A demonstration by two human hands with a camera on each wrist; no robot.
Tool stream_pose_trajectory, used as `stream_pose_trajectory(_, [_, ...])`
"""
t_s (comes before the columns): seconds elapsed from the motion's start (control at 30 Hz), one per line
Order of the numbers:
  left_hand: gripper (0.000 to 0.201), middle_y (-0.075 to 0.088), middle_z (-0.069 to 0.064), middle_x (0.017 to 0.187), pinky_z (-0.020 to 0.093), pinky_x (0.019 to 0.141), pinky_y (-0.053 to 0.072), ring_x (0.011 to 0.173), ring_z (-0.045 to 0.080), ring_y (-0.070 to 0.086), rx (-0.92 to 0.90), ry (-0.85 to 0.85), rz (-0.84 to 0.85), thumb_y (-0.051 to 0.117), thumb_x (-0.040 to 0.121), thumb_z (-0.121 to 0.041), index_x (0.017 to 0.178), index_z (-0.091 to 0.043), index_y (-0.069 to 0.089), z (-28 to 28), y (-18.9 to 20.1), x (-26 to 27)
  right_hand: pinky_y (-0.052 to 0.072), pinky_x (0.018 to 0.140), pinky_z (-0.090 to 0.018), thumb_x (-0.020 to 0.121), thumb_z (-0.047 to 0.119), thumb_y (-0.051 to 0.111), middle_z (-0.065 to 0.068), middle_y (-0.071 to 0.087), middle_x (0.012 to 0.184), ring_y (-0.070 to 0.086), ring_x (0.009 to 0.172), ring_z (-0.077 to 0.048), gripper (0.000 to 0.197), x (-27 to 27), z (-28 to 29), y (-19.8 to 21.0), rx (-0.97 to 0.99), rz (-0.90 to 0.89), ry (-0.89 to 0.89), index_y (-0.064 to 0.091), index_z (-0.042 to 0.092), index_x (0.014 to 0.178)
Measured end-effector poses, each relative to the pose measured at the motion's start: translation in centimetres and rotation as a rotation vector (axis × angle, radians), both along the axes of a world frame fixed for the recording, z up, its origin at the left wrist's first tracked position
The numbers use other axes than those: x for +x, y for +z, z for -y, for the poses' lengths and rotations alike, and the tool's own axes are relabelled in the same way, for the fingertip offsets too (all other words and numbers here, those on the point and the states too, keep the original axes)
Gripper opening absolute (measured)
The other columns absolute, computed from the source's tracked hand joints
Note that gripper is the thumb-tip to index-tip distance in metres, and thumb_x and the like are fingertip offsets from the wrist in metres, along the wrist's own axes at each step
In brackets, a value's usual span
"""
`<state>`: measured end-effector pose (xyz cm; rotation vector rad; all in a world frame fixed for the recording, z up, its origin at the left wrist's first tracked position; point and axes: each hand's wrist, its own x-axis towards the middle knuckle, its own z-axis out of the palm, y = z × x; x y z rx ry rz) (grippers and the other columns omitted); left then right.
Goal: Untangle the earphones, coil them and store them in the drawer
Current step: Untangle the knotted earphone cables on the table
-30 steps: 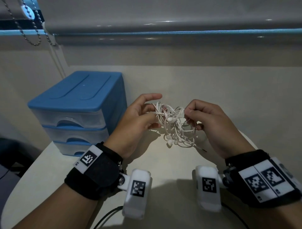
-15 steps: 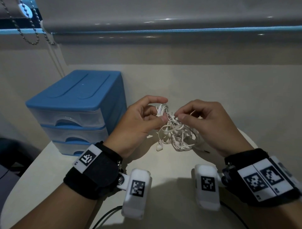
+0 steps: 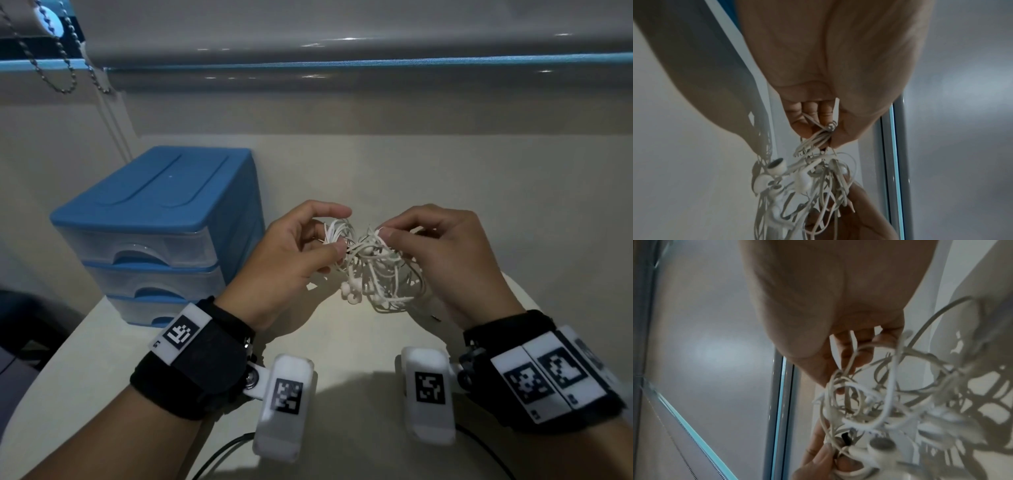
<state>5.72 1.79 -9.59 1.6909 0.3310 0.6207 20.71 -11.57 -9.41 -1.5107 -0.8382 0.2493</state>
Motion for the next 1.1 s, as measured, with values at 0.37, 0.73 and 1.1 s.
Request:
stream_pose_trajectory(0.37, [0.036, 0.057, 0.009, 0.078, 0.03, 0.075, 0.054, 0.077, 0.015, 0.063, 0.01, 0.061, -0.035, 0.065, 0.095, -0.001, 0.12, -0.026, 0.068, -0.2, -0.2, 0.1, 0.043, 0.054, -0.012, 0.075, -0.006, 0.076, -0.017, 0.069, 0.08, 0.057, 0.056, -0.006, 0.006, -0.6, 0.1, 0.8, 0.112, -0.085, -0.065, 0.076, 0.0, 0.074])
stream_pose_trajectory(0.73, [0.041, 0.048, 0.014, 0.081, 0.033, 0.079, 0.047, 0.077, 0.026, 0.051, -0.043, 0.161, 0.074, 0.07, 0.091, 0.002, 0.121, -0.025, 0.065, -0.4, -0.4, 0.2, 0.043, 0.063, -0.029, 0.075, 0.001, 0.067, -0.014, 0.064, 0.062, 0.054, 0.059, -0.011, 0.012, -0.1, 0.2, 0.3, -0.08, 0.056, 0.109, 0.073, 0.007, 0.065])
stream_pose_trajectory(1.1, [0.054, 0.066, 0.002, 0.088, 0.04, 0.092, 0.055, 0.088, 0.017, 0.065, -0.167, -0.001, 0.181, 0.063, 0.085, 0.014, 0.13, -0.015, 0.061, 0.0, 0.1, 0.1, 0.039, 0.059, -0.022, 0.068, 0.015, 0.056, -0.002, 0.059, 0.064, 0.049, 0.06, -0.011, 0.017, 0.6, 0.3, 0.2, -0.13, 0.079, 0.116, 0.072, 0.016, 0.072])
